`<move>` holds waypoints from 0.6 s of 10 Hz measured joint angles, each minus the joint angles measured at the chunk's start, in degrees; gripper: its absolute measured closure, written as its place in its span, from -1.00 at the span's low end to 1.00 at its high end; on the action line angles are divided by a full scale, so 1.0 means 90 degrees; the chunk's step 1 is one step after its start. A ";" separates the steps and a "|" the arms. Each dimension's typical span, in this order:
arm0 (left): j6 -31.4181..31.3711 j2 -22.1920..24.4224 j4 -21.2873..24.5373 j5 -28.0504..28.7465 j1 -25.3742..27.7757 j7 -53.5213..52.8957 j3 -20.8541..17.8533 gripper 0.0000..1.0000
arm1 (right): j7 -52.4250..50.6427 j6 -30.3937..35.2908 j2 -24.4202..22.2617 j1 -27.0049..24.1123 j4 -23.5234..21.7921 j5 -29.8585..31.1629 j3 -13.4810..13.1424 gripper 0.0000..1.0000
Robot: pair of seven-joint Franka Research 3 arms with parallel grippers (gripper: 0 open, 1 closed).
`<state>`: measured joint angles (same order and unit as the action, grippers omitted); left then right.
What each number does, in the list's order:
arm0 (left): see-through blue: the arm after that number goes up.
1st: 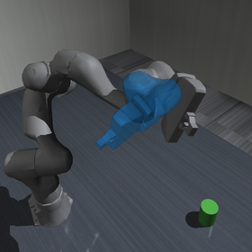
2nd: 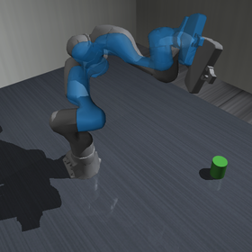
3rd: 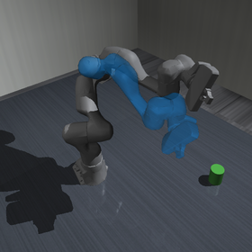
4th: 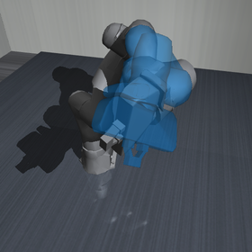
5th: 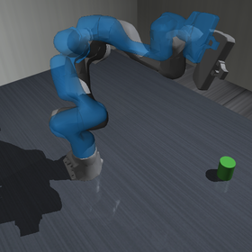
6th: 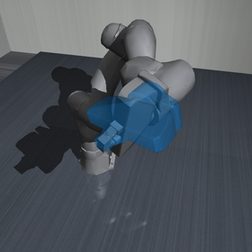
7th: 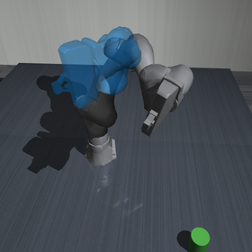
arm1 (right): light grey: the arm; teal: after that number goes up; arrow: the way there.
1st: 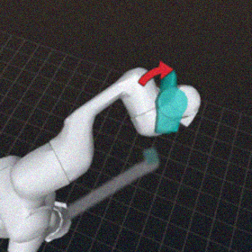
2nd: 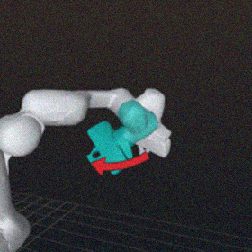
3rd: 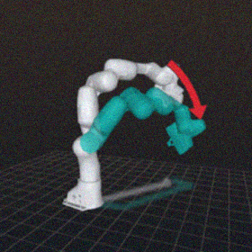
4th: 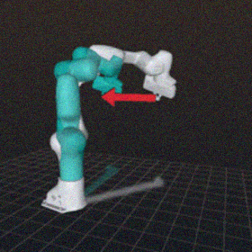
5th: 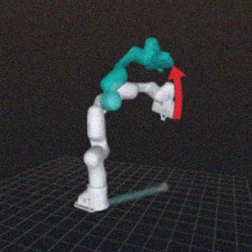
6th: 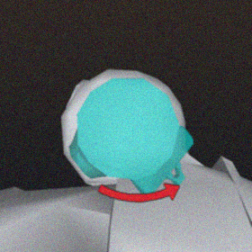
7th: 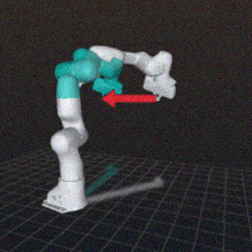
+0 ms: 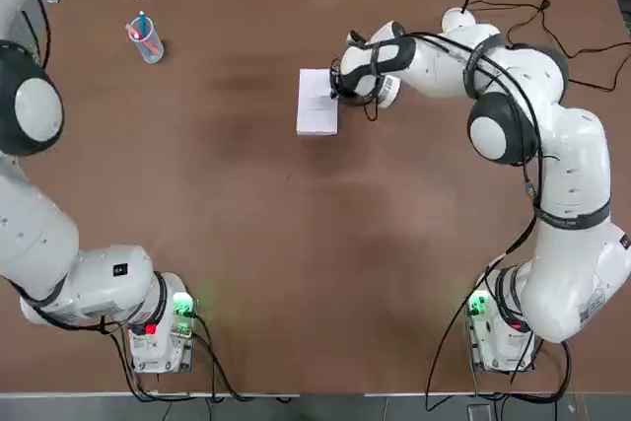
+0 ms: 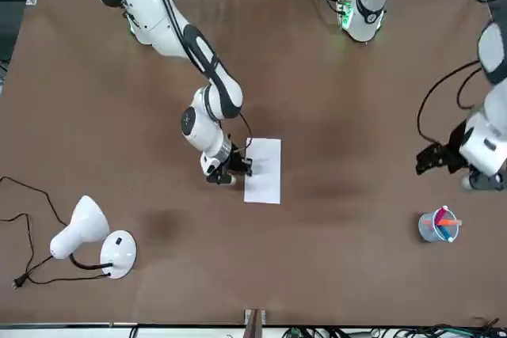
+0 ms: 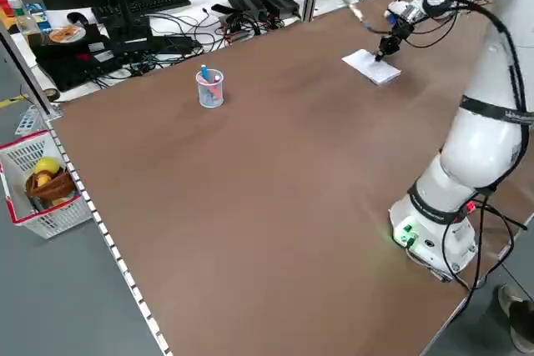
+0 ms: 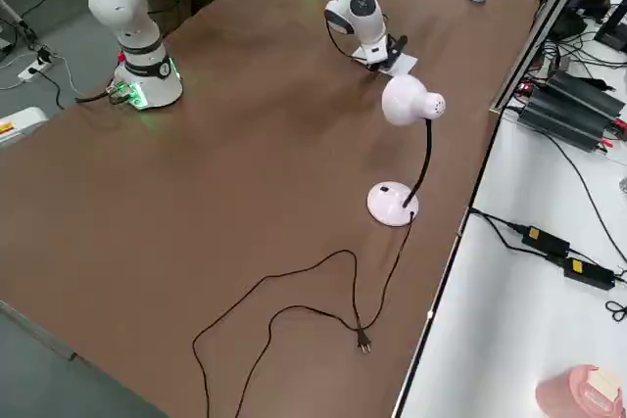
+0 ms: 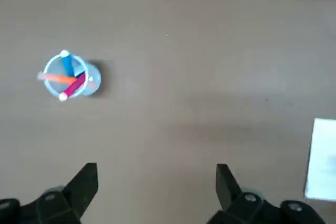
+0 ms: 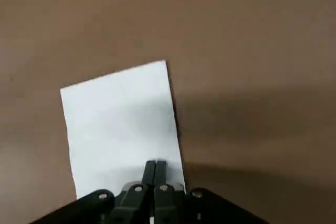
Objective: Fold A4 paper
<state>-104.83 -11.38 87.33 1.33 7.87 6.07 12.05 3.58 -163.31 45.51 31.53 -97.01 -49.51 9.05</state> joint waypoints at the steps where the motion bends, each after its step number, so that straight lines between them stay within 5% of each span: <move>1: 0.0145 0.0210 0.0056 -0.0004 -0.0002 0.0000 0.0007 -0.99 | -0.0022 0.0000 0.0009 -0.0038 0.0068 0.0000 -0.0015 0.96; 6: 0.0853 0.0615 0.0191 -0.0166 -0.0026 0.0056 0.0117 -0.99 | -0.0049 0.0001 0.0271 -0.0056 0.0522 0.0000 -0.0052 0.96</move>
<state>-97.15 -5.84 89.05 -0.16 7.64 6.58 13.10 3.14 -163.30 47.95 31.02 -92.31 -49.51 8.59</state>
